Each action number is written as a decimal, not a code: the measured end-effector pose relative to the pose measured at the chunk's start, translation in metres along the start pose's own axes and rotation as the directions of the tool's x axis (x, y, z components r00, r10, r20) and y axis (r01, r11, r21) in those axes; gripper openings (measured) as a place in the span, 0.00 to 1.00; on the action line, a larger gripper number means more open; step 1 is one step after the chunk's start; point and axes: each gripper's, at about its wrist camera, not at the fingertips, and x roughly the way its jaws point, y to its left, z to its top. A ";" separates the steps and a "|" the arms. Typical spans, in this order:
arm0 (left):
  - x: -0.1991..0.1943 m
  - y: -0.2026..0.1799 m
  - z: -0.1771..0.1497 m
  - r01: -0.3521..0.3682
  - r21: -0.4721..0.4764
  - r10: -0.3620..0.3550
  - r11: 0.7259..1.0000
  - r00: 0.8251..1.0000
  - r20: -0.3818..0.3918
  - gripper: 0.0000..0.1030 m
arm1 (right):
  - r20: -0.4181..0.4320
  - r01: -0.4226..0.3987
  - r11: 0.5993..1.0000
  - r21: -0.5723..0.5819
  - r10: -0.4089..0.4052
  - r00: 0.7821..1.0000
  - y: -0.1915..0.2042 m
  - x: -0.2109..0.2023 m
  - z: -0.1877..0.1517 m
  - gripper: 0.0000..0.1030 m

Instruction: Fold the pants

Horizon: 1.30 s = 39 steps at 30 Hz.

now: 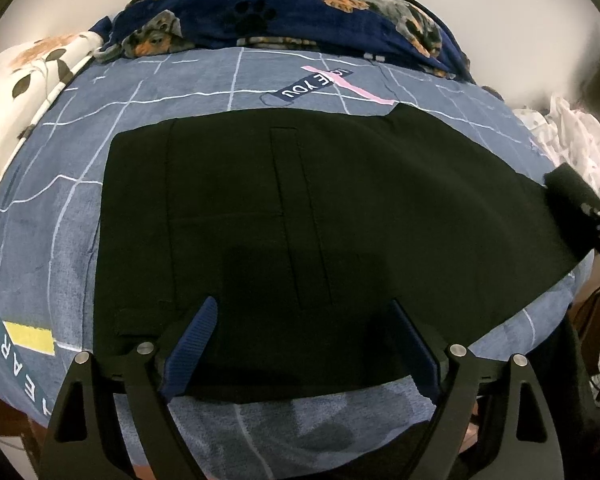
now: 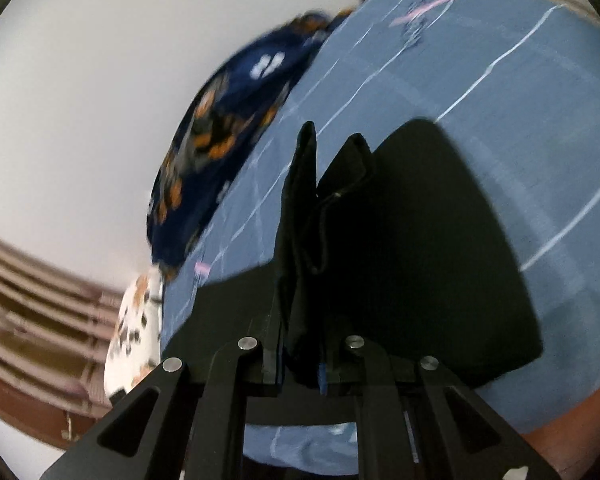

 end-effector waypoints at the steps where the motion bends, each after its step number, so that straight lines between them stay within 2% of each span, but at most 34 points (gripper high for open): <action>1: 0.000 0.000 0.000 0.003 -0.003 -0.003 1.000 1.000 0.000 0.84 | -0.015 -0.002 1.000 -0.004 0.002 1.000 0.003 0.006 -0.004 0.11; 9: 0.000 0.001 0.001 0.001 0.004 -0.001 1.000 1.000 -0.002 0.85 | -0.075 0.001 1.000 0.000 -0.001 0.997 0.011 0.032 -0.022 0.12; 18: 0.000 0.000 0.001 0.001 0.005 -0.001 1.000 1.000 -0.002 0.86 | -0.125 0.008 0.999 -0.046 -0.014 0.992 0.027 0.052 -0.040 0.12; 39: 0.002 -0.004 -0.001 -0.008 0.029 0.008 1.000 1.000 -0.005 0.89 | -0.183 -0.014 0.997 -0.080 -0.001 0.983 0.054 0.081 -0.062 0.12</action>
